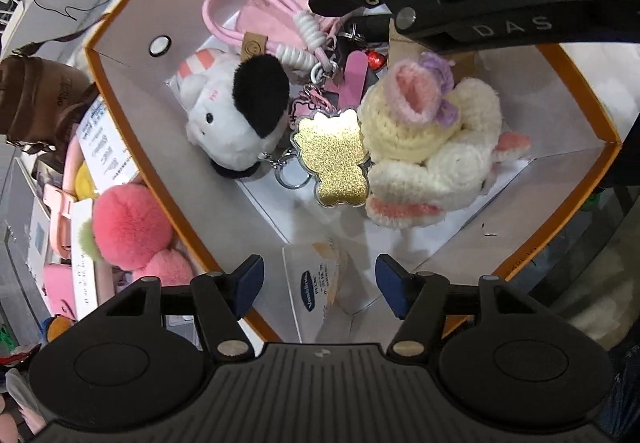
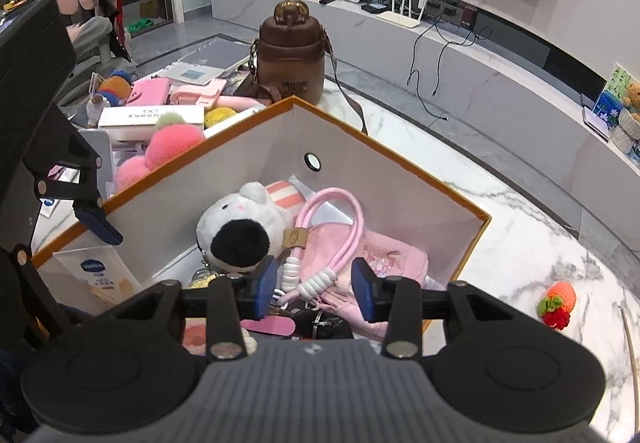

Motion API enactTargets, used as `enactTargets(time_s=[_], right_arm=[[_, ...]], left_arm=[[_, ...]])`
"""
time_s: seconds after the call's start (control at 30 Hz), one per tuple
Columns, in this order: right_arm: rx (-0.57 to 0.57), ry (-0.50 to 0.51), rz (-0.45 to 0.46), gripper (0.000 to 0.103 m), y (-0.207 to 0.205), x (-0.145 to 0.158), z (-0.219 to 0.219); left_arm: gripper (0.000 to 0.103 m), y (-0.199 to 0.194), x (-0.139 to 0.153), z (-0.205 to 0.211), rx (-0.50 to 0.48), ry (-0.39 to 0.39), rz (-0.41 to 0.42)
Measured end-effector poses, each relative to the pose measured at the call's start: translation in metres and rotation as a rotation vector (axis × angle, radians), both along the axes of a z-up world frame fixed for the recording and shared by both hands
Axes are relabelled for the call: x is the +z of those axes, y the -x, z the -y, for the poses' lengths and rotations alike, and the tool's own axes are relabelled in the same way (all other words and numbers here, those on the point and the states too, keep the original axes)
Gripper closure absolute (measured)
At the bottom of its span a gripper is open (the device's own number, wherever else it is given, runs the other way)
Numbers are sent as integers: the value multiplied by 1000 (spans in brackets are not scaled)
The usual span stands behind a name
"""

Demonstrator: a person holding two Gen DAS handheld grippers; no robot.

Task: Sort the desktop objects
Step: 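Lower the tube and keys into the storage box and open both grippers, then move both grippers back over the table toward the orange ball and rattle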

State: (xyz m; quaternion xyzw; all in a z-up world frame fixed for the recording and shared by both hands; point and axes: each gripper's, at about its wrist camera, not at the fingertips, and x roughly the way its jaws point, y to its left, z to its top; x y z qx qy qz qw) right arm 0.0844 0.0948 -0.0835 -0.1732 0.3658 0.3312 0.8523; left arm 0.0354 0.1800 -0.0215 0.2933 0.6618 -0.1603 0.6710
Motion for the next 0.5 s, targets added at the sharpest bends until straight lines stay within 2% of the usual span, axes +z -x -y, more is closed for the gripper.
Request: enactTargets(time_s=[0.5], right_arm=[[-31, -52, 23, 55, 5, 15, 27]], left_arm=[[30, -11, 22, 12, -8, -33, 57]])
